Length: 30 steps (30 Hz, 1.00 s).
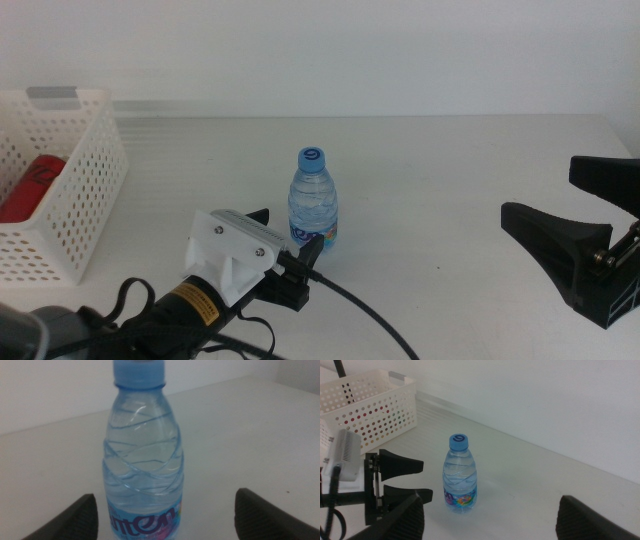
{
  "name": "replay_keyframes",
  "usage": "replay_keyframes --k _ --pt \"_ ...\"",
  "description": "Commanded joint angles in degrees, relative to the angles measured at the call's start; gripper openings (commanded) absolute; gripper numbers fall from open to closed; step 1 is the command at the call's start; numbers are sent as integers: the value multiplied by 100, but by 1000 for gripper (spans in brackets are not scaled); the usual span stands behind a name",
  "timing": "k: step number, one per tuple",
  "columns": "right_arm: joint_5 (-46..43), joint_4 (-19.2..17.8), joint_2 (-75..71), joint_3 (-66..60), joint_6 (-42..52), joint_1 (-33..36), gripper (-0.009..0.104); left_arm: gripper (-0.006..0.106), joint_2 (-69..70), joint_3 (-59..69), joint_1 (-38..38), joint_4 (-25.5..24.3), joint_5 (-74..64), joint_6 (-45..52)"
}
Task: Use arms to grab the bottles and put them into the dustbin to the left of the table.
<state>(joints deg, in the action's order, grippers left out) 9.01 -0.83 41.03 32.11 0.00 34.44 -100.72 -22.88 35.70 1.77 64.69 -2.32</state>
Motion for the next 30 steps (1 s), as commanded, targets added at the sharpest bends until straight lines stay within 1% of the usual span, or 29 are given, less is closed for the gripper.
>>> replay_keyframes --k 1,15,18,23,26,30 --pt "-446 -34 -32 158 50 21 74 90 68 -185 6 146 1060 -133" --pt "-446 -57 -32 158 50 21 74 90 -553 -1142 -13 421 882 -147" --pt "-446 -57 -32 158 50 21 74 90 -704 -1351 -147 239 758 -330" --pt "-446 -57 -32 158 50 21 74 90 -874 -1705 -422 -231 367 -442" --pt "-446 -57 -32 158 50 21 74 90 -962 -1928 -520 -351 153 -442" --pt "-446 -57 -32 158 50 21 74 90 -1169 -2237 -528 -361 -17 -451"
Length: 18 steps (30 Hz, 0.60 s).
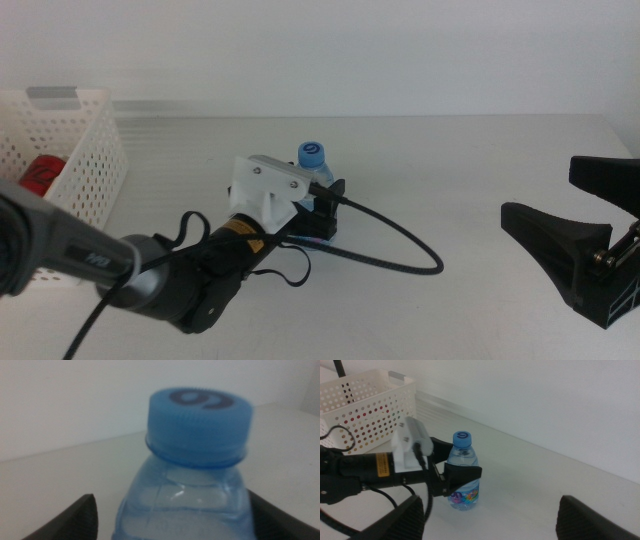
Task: Use arms to grab the bottles and put them into the dustbin to the left of the table.
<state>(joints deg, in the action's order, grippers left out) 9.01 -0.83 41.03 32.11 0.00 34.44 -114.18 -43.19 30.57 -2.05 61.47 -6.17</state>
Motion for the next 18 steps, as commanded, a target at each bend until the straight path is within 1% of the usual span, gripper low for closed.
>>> replay_keyframes --k 1,4,13,15,16,18 --pt "-446 -57 -32 158 50 21 74 90 113 -287 -14 -19 252 -121" --pt "-446 -57 -32 158 50 21 74 90 -52 -454 -14 -152 202 -287" --pt "-446 -57 -32 158 50 21 74 90 -341 -568 -7 -170 271 -284" --pt "-446 -57 -32 158 50 21 74 87 -341 -568 -7 -170 305 -265" --pt "-446 -57 -32 158 50 21 74 84 -341 -568 -14 -170 335 -265" --pt "-446 -57 -32 158 50 21 74 73 -341 -568 -14 -198 355 -265"
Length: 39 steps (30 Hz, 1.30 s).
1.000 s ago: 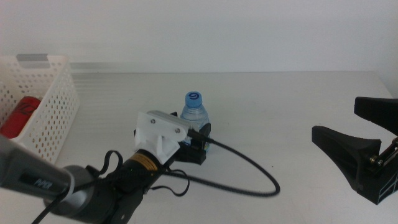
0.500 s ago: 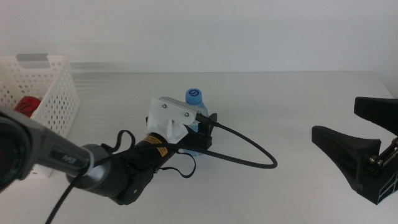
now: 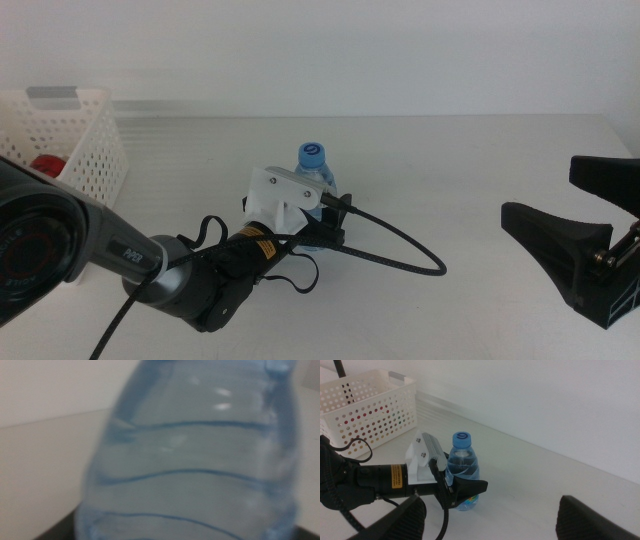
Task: Use arms to grab the bottles and put them into the dustbin to the left of the table.
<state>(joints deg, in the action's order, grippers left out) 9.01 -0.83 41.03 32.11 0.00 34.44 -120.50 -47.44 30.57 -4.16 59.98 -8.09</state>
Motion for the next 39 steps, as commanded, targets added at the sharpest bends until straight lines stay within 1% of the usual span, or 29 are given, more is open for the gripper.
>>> replay_keyframes --k 1,3,5,8,9,15,22,30,35,37,39 --pt "-446 -57 -32 158 50 21 74 64 291 -144 -14 -50 504 -73" --pt "-446 -57 -32 158 50 21 74 43 291 -144 -14 -160 504 -95" --pt "-446 -57 -32 158 50 21 74 22 303 -138 -6 -150 475 -154" --pt "-446 -57 -32 158 50 21 74 -2 409 -41 -6 -150 362 -242" --pt "-446 -57 -32 158 50 21 74 -5 486 32 -6 -131 352 -217" --pt "-446 -57 -32 158 50 21 74 -5 1199 650 -6 9 276 61" --pt "-446 -57 -32 158 50 21 74 -5 2260 1100 -6 3 -776 61" --pt "-446 -57 -32 158 50 21 74 -5 3761 1149 -6 -8 -2904 31" --pt "-446 -57 -32 158 50 21 74 -5 4509 1125 -6 -8 -3874 31" --pt "-446 -57 -32 158 50 21 74 -5 4726 1009 -6 -1 -4461 31" --pt "-446 -57 -32 158 50 21 74 -5 4896 744 -6 -1 -5329 31"
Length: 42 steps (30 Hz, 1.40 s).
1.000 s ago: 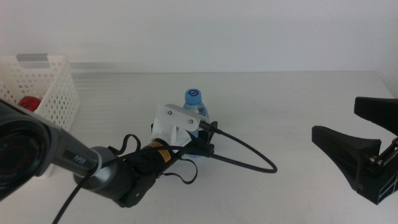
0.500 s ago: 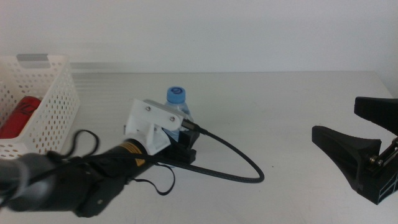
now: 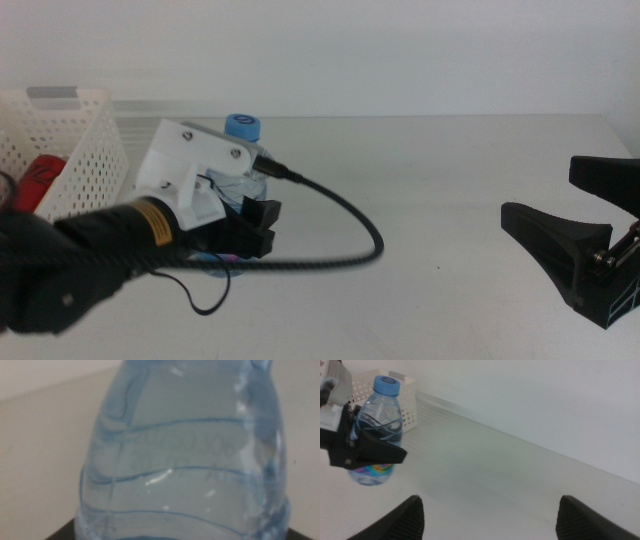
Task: Use arms to grab the bottles and put them into the dustbin to the left of the table.
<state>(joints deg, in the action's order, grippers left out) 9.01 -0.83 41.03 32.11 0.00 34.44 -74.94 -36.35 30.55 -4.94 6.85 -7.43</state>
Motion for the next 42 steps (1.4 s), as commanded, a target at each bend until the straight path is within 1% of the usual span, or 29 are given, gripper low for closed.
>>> replay_keyframes --k 1,6,10,15,19,23,33,42 --pt "-446 -57 -32 158 50 21 74 -5 384 -502 -5 76 -379 -36" --pt "-446 -57 -32 158 50 21 74 -5 432 -1425 -5 76 -2202 -36" --pt "-446 -57 -32 158 50 21 74 -5 301 -2061 -83 34 -3294 -30" --pt "-446 -57 -32 158 50 21 74 -5 78 -2981 -444 47 -4416 51" --pt "-446 -57 -32 158 50 21 74 -5 -73 -3627 -752 47 -5205 469" --pt "-446 -57 -32 158 50 21 74 -5 -293 -4224 -1235 100 -5958 811" --pt "-446 -57 -32 158 50 21 74 -5 -802 -4923 -2680 281 -6615 1499" --pt "-446 -57 -32 158 50 21 74 -5 -1495 -5647 -3635 271 -7049 1966"
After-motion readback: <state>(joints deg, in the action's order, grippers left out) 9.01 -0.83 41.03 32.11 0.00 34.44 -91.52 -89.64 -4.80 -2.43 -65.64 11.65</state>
